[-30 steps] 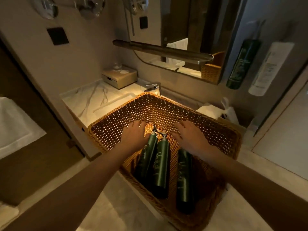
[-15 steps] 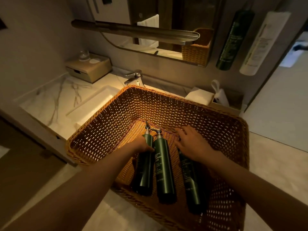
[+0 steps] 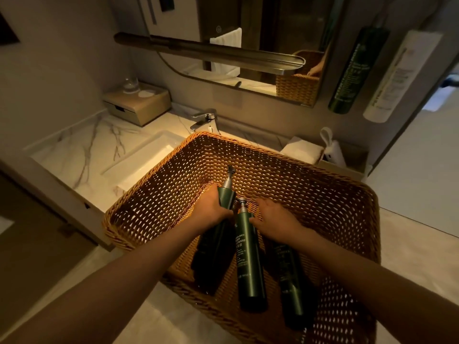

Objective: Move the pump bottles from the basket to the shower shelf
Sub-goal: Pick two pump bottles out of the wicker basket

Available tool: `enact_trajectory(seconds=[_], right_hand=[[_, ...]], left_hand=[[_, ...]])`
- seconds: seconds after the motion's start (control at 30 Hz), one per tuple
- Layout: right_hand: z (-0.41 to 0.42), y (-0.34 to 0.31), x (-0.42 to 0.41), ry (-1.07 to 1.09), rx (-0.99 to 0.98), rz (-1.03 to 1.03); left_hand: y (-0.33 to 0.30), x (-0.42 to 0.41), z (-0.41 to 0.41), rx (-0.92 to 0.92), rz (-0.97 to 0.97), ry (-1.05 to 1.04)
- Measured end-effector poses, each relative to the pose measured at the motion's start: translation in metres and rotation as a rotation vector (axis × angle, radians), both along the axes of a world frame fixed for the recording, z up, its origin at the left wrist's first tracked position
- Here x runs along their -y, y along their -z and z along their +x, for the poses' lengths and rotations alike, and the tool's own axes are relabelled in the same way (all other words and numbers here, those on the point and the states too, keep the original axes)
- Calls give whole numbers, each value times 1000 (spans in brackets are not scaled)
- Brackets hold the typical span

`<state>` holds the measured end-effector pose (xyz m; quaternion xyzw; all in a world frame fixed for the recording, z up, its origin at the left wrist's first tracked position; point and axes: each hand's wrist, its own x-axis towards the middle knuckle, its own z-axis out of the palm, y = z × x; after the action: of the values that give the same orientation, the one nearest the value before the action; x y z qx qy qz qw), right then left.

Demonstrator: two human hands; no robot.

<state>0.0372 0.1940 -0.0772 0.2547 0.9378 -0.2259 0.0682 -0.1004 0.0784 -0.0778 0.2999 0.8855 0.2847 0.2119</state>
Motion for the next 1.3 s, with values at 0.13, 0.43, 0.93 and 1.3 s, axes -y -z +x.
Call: enact_trajectory(seconds=[0.13, 0.43, 0.93, 1.3], right_hand=[[-18, 19, 25, 87, -11, -82], [-33, 47, 51, 390, 104, -164], [-21, -91, 51, -31, -597, -454], [48, -209, 134, -466, -906, -815]], left_hand=[[-23, 21, -4, -145, 207, -69], [-75, 67, -7, -290, 463, -171], [-146, 112, 69, -392, 656, -438], [-219, 207, 200, -590, 836, -776]])
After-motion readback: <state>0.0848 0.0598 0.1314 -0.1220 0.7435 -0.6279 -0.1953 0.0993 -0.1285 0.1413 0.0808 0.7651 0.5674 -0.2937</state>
